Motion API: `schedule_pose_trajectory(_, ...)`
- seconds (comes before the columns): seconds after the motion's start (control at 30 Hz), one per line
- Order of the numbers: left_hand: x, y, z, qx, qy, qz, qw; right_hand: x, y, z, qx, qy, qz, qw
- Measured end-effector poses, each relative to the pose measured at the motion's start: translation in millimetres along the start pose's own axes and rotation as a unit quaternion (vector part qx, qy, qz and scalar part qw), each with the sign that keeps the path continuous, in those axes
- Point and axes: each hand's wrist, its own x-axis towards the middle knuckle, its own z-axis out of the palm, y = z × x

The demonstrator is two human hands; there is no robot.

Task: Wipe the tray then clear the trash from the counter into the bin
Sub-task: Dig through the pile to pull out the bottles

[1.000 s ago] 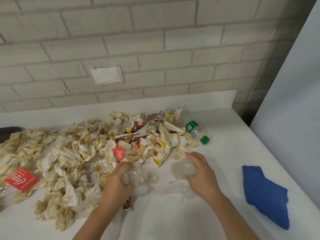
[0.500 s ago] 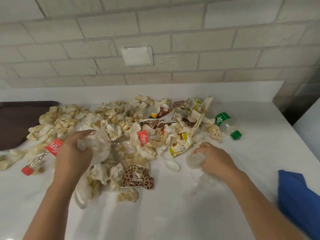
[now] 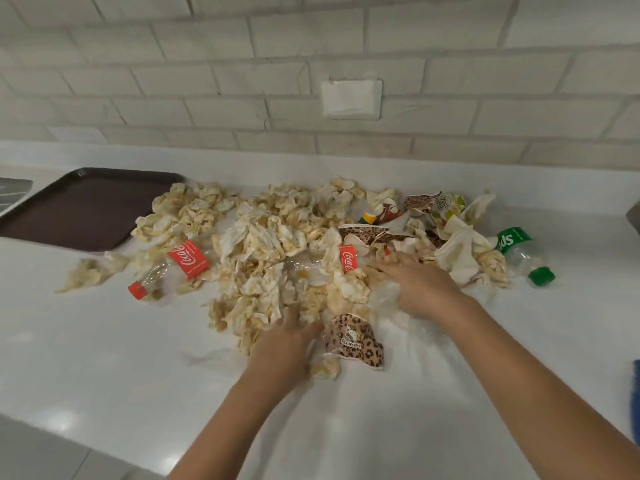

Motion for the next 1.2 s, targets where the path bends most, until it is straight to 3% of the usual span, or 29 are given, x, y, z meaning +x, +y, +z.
schedule_pose_trajectory(0.23,-20.4,-29.4,-9.4,-0.063,-0.014,0.045,0.997,-16.6,0.3,-2.2,-0.063,-0.046,0.066,0.995)
schedule_pose_trajectory(0.33,-31.1,-34.5,-9.7,-0.073,-0.036,0.089,0.993,-19.6,-10.1,-13.0,-0.065,-0.01,0.066,0.996)
schedule_pose_trajectory(0.5,-35.5,-64.2,-25.9,-0.08,-0.052,0.072,0.993,-9.2,-57.2,-30.1,0.01,0.056,-0.044,0.997)
schedule_pose_trajectory(0.63,-33.0,-122.4,-35.8,-0.064,-0.024,0.047,0.997,-6.2,-96.5,-30.9,0.011,0.029,-0.121,0.992)
schedule_pose_trajectory(0.77,-26.3,-154.9,-41.4,-0.072,-0.02,0.034,0.997,-11.2,-129.0,-21.8,0.017,-0.005,-0.108,0.994)
schedule_pose_trajectory(0.93,-8.8,-178.3,-38.5,-0.121,-0.022,0.043,0.992,-1.1,-192.6,29.9,-0.006,-0.08,-0.165,0.983)
schedule_pose_trajectory(1.2,-11.3,-197.9,-25.6,-0.138,-0.033,0.04,0.989,10.1,-228.3,73.9,0.087,0.019,-0.087,0.992)
